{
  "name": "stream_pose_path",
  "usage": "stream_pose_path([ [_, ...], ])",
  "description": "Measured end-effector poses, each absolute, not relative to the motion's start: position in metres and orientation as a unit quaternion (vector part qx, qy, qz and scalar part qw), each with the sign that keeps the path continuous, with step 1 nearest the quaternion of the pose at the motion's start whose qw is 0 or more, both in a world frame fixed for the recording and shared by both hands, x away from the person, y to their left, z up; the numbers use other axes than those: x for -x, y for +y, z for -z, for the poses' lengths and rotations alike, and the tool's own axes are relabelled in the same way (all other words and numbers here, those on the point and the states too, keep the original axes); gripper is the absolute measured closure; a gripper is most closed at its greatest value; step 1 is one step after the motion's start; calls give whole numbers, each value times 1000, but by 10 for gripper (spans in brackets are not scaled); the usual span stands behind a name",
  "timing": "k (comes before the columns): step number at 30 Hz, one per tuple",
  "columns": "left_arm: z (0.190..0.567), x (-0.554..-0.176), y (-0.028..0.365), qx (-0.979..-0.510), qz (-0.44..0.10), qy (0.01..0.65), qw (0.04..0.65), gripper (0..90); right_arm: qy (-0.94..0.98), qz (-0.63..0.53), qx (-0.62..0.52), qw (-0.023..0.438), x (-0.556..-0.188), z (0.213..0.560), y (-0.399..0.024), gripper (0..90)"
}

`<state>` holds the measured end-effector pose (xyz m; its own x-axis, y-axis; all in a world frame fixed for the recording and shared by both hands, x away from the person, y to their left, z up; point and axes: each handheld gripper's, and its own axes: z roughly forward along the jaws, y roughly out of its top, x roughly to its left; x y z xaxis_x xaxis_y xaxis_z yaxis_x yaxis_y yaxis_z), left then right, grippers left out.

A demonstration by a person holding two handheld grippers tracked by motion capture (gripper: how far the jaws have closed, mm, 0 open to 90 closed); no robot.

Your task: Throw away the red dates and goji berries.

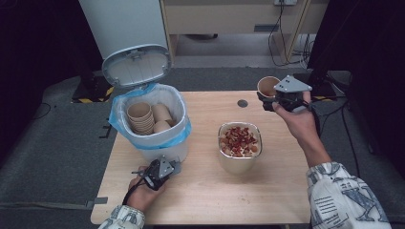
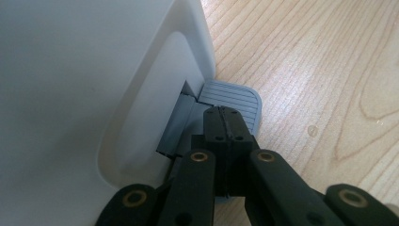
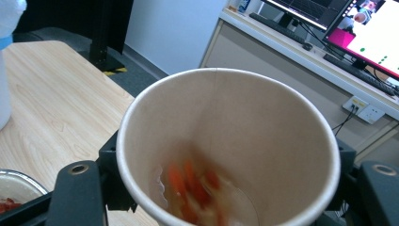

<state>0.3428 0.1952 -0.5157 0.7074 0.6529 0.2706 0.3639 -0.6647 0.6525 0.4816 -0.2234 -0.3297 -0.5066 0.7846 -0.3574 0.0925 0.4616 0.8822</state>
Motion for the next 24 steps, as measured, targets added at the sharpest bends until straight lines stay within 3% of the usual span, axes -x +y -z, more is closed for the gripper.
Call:
stream_pose_path([
  [24, 516, -343, 195, -877, -249, 291, 289, 896, 786, -391, -170, 448, -463, 336, -215, 284],
])
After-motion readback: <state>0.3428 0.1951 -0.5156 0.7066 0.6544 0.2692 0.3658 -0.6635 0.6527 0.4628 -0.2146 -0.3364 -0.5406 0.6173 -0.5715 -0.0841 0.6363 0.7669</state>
